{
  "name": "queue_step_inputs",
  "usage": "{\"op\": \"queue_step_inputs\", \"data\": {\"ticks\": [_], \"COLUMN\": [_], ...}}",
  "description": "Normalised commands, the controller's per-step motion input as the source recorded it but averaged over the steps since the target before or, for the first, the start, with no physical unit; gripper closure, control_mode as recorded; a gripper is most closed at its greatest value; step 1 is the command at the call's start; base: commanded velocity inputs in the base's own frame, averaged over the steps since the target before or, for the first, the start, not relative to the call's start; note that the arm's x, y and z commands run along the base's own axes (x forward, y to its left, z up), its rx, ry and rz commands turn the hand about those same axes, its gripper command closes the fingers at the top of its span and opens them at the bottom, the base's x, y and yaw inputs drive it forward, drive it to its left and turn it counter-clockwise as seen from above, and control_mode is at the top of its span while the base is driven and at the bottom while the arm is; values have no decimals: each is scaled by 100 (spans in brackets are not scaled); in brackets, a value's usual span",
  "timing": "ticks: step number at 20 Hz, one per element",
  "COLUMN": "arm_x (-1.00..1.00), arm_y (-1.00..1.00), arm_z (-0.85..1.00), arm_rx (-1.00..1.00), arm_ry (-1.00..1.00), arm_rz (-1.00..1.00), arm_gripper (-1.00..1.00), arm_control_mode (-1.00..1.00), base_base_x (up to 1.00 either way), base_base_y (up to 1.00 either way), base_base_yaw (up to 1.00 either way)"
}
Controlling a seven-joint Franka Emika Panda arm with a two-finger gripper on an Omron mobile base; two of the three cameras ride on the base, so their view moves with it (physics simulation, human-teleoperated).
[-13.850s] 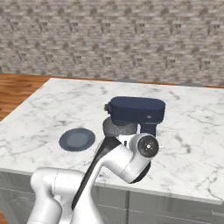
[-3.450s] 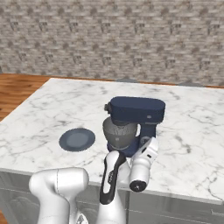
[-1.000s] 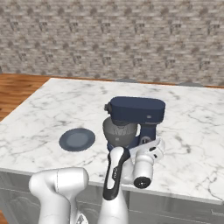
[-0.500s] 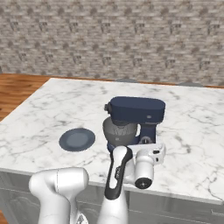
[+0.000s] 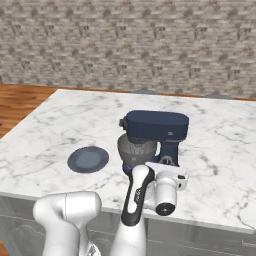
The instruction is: Add butter and sugar cubes to the stand mixer bowl and then turn on the stand mixer to begin making frosting.
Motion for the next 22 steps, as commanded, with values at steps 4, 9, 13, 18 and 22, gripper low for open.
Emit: {"op": "queue_step_inputs", "data": {"ticks": [4,9,13,18,22], "arm_x": [0,0,0,0,0], "arm_y": [1,0,0,0,1], "arm_z": [8,6,3,1,0], "arm_rx": [31,31,30,30,28], "arm_ry": [3,3,4,4,5], "arm_rz": [0,0,0,0,0], "arm_gripper": [100,100,100,100,100], "arm_control_mode": [-100,-100,-100,-100,-100], "base_base_x": [0,0,0,0,0], "base_base_y": [0,0,0,0,0], "base_base_yaw": [0,0,0,0,0]}}
